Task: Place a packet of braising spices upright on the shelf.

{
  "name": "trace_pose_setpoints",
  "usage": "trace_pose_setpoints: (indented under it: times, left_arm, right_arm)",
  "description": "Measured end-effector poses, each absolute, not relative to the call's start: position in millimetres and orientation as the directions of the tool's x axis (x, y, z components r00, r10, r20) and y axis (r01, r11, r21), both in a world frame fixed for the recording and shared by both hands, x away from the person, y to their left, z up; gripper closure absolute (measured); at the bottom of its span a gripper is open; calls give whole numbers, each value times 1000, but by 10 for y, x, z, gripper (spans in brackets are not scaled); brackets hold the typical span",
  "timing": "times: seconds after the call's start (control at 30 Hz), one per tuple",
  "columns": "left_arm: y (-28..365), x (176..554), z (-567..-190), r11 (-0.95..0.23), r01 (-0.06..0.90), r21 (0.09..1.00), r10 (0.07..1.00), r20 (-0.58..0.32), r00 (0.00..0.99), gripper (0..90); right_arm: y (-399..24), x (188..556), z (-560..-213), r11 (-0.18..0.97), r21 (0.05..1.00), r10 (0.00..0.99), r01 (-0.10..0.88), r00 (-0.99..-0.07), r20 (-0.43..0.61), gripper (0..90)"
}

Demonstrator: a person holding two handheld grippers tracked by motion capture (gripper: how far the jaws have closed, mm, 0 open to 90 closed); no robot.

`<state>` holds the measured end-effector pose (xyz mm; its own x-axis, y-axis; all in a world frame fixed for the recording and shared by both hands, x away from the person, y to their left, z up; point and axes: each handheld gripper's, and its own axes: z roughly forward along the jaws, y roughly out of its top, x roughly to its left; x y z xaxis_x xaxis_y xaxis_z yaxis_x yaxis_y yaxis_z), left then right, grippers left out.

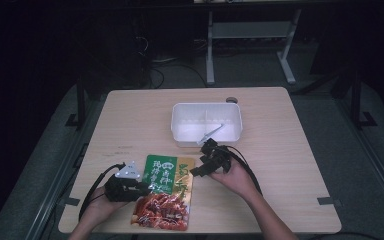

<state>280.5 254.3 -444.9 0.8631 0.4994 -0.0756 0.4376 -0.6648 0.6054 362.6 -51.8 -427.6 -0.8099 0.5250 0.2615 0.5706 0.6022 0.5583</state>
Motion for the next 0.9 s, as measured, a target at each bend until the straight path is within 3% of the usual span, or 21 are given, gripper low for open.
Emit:
trace_pose_setpoints:
  times: [0.43, 0.9]
  left_arm:
    - [2518, 2814, -4504, -687, 437, 581, 490, -73, 868, 729]
    - [2514, 2814, -4511, -688, 440, 578, 491, -76, 868, 722]
  right_arm:
    - [-303, 3877, -4496, 622, 467, 575, 628, -772, 272, 330]
    - [-193, 3876, -4483, 621, 484, 551, 616, -783, 289, 378]
